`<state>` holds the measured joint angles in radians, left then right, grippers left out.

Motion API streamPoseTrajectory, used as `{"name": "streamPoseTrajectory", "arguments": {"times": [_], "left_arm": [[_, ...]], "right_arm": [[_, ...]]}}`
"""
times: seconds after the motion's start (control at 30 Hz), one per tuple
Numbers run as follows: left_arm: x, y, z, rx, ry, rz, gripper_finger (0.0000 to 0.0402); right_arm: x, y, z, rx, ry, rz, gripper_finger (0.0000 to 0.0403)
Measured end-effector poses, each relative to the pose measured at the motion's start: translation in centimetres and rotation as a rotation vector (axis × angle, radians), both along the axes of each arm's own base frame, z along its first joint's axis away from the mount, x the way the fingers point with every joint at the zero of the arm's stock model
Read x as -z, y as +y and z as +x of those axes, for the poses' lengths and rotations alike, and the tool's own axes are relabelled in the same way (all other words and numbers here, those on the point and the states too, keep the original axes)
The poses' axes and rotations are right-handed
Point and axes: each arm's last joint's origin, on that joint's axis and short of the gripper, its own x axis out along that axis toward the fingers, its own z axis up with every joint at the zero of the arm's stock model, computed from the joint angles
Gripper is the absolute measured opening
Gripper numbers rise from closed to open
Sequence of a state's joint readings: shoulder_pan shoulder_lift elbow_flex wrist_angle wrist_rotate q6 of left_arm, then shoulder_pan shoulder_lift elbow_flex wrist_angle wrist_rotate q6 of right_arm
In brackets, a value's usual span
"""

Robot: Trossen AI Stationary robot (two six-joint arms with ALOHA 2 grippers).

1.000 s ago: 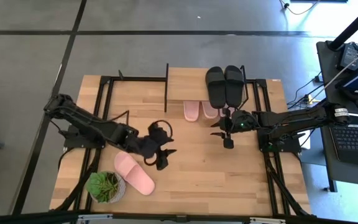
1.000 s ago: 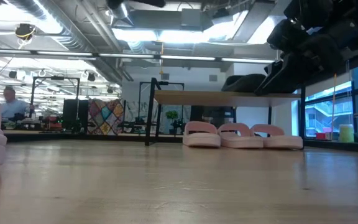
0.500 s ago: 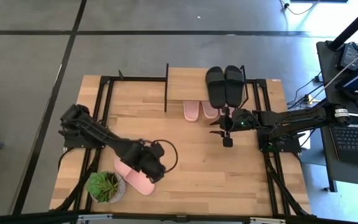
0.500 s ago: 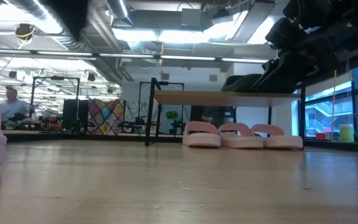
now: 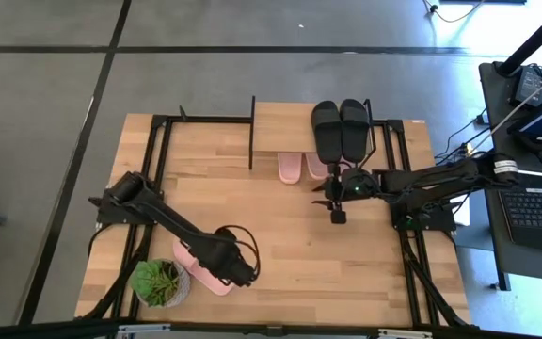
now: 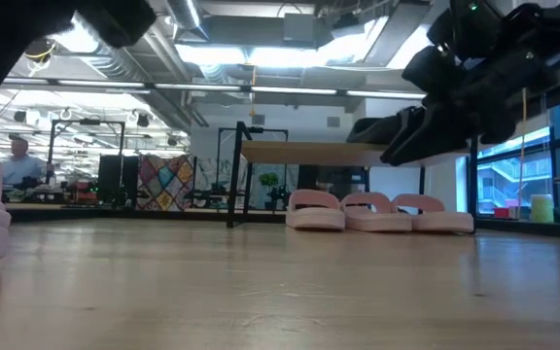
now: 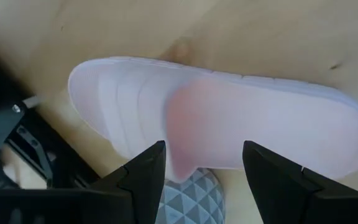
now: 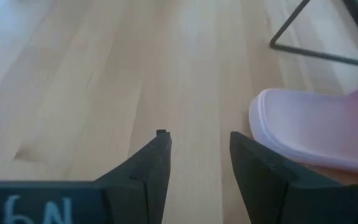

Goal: Pick and place slides into the shelf
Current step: Put the pink slipper under the shelf

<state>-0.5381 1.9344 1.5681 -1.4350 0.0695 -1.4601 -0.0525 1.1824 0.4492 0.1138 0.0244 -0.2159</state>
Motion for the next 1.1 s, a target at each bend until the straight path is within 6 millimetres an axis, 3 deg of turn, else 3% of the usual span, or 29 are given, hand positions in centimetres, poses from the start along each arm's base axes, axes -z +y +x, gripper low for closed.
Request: {"name": "streamPoseTrajectory", "arguments": {"times": [0.2,0.37,0.63,1.1], "left_arm": [[1.9,0.1,-0.6,-0.043,0.217,0.072,0.0204],[3.6,-0.1,-0.4,0.005,0.191,0.066,0.0204],[5.3,0.8,-2.0,-0.025,0.307,0.123,0.0204],[5.6,0.7,-1.8,-0.014,0.272,0.116,0.0204]], "right_arm": [[-0.2,0.0,0.5,-0.002,-0.051,-0.005,0.0165],[-0.3,0.0,0.5,-0.003,-0.062,-0.007,0.0165],[-0.3,0.0,0.5,-0.003,-0.061,-0.006,0.0165],[-0.3,0.0,0.5,-0.002,-0.061,-0.006,0.0165]]}}
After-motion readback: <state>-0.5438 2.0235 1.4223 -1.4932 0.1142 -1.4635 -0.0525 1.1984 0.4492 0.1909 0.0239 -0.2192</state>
